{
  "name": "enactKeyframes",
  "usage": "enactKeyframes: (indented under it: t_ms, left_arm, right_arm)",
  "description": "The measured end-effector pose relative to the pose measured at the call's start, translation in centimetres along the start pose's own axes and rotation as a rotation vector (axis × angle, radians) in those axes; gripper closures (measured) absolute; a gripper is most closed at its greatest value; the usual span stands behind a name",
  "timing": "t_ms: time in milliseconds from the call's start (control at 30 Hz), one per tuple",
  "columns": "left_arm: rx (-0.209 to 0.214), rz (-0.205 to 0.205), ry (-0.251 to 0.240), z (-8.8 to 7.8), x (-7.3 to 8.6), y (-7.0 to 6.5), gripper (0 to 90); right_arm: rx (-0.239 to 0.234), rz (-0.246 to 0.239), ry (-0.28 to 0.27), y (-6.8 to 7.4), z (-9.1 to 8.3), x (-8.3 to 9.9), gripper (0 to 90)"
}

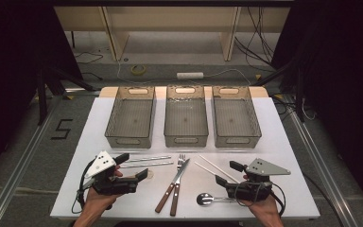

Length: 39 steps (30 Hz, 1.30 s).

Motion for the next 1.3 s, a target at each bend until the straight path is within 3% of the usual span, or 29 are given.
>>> enactKeyframes:
  t_ms: [267,500,567,1033,1100,1167,1300]
  left_arm:
    - [0.000,-0.001,0.003,0.0,0.0,0.0,8.7]
    - [0.000,-0.009,0.006,0.0,0.0,0.1,8.7]
    - [0.000,-0.009,0.007,0.0,0.0,0.1,8.7]
    - [0.001,-0.009,0.009,0.1,0.0,0.2,8.8]
    - [0.001,-0.009,0.009,0.1,0.0,0.2,8.8]
    - [0.000,-0.008,0.011,0.1,0.0,0.2,8.8]
    - [-0.005,-0.001,0.013,0.1,0.0,0.3,8.8]
  right_arm:
    - [-0.007,-0.020,0.034,-0.5,-0.3,-0.6,30.8]
    - [-0.011,-0.055,0.122,-1.2,-0.1,-1.0,31.9]
    - [-0.007,-0.069,0.171,-1.5,0.0,-1.2,32.5]
    - [0.014,-0.090,0.285,-2.7,0.3,-1.7,32.5]
    - [0.029,-0.120,0.348,-3.1,0.4,-1.8,33.0]
    - [0.030,-0.132,0.368,-3.3,0.4,-1.8,33.3]
    - [0.051,-0.172,0.471,-4.0,0.7,-1.9,36.0]
Point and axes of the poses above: each handheld gripper's, and its own axes: z roughly forward along the jaws, x roughly out of its underside, y roughly to its left, the point moved 5 cm from there along z, roughly forward along the jaws, and after that the axes turned 2 degrees about x, right-handed, at the moved point
